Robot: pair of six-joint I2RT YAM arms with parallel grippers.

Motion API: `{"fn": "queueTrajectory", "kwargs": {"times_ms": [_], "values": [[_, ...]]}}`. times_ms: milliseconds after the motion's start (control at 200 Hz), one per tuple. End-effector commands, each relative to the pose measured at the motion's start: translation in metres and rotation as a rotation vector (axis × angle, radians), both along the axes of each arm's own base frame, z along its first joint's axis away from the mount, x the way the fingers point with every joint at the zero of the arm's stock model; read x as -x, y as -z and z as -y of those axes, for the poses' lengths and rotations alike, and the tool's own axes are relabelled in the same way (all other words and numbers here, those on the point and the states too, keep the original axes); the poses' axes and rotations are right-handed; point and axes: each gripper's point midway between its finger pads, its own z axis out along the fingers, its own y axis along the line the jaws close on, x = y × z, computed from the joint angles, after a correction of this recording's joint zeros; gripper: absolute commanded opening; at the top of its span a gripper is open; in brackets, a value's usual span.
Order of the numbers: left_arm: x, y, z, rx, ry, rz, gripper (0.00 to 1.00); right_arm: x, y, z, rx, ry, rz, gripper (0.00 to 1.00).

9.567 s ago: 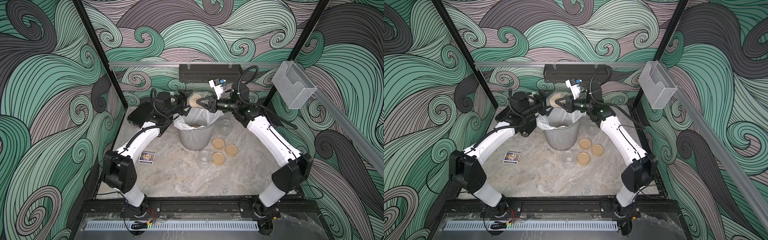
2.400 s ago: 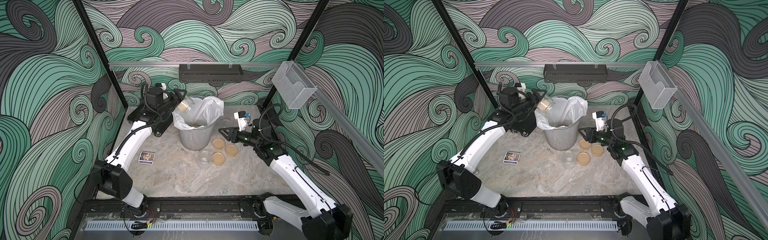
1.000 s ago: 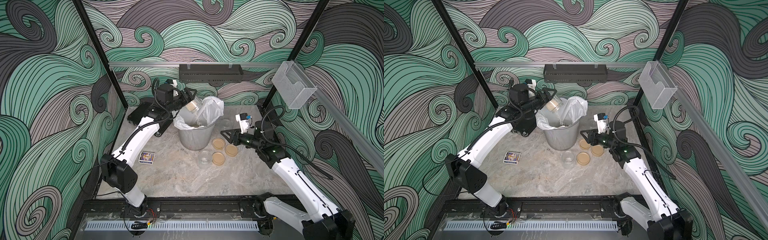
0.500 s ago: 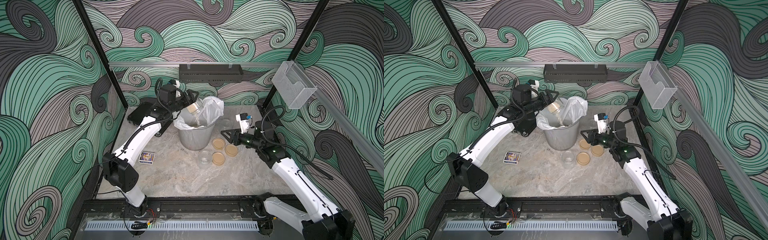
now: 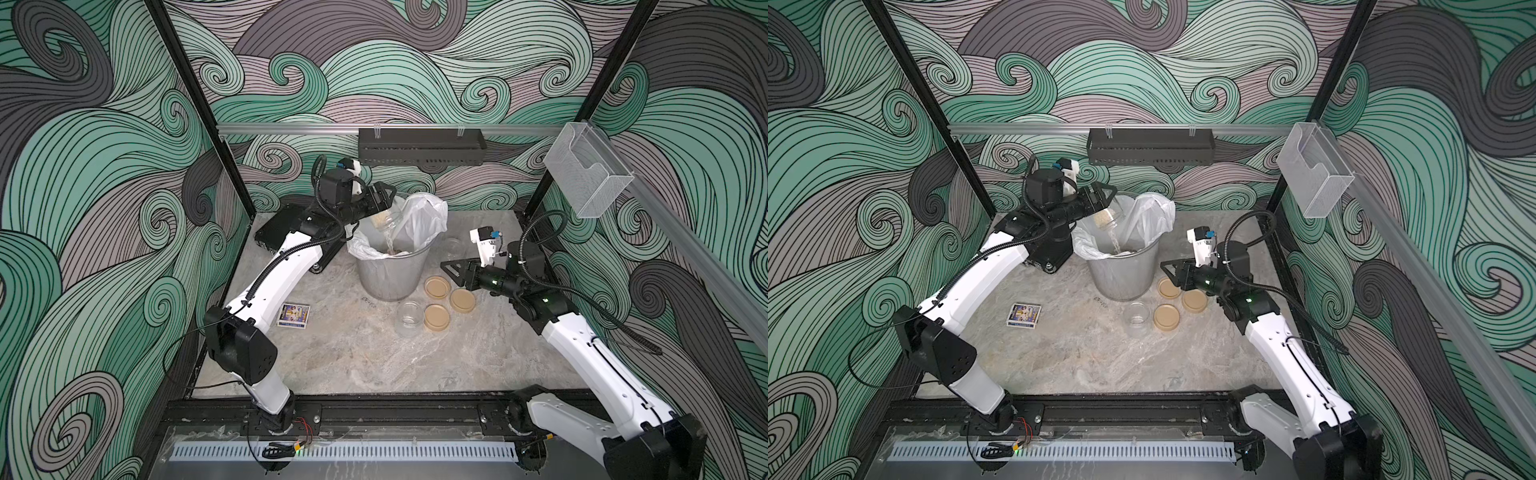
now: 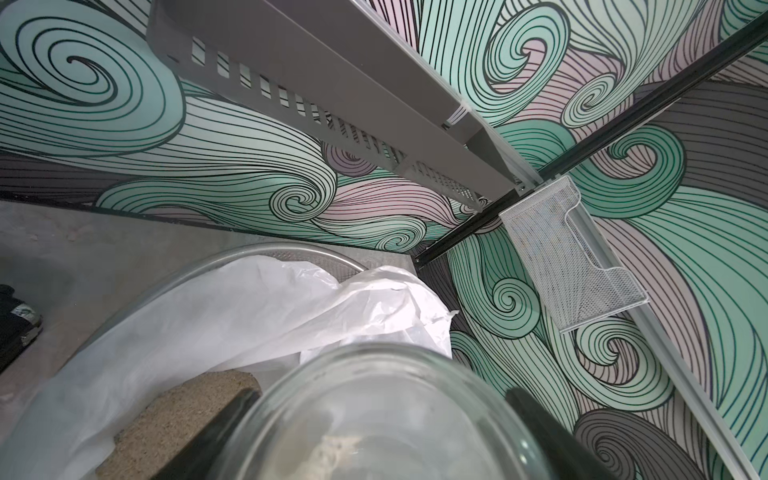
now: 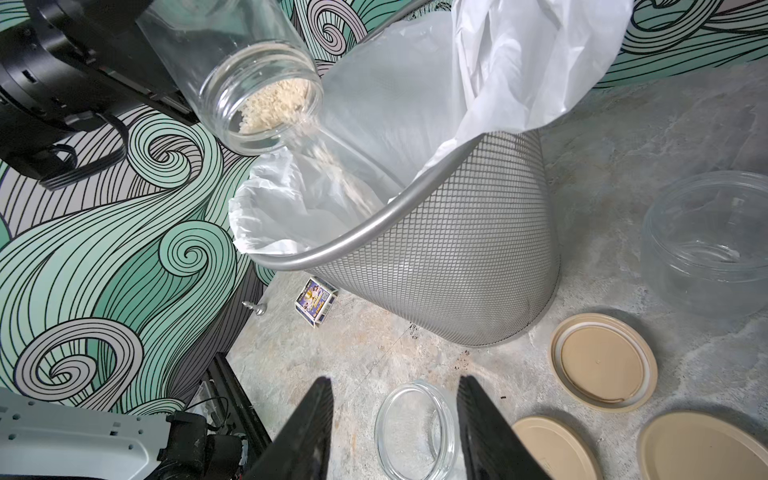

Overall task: Empty moldy rice from jars
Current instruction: Pour the moldy rice from the jar into the trash bin.

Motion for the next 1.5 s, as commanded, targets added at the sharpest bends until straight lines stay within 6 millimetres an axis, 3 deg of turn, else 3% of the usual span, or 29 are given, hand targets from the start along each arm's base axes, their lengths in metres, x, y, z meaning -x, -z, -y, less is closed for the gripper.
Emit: {"fn": "queueTrajectory", "kwargs": {"times_ms": [0,831,1046,1276,1496], "values": [[0.012,-0.059,-0.006,0.001,-0.01,0.159,0.54,-0.002,-0.009,-0.002,-0.015,-0.011,0.015,0.48],[0.022,-0.066,-0.009,-0.423,-0.084,0.354,0.53,-0.002,-0.006,-0.001,-0.016,-0.002,0.002,0.48],[0.027,-0.068,0.004,-0.65,-0.082,0.459,0.53,-0.002,-0.006,-0.002,-0.019,-0.002,0.001,0.48],[0.033,-0.054,0.04,-1.041,-0.028,0.631,0.56,-0.003,-0.005,-0.002,-0.02,-0.004,-0.001,0.48],[0.029,-0.049,0.045,-1.07,-0.044,0.639,0.58,-0.002,-0.006,-0.002,-0.019,-0.002,0.0,0.48]]}}
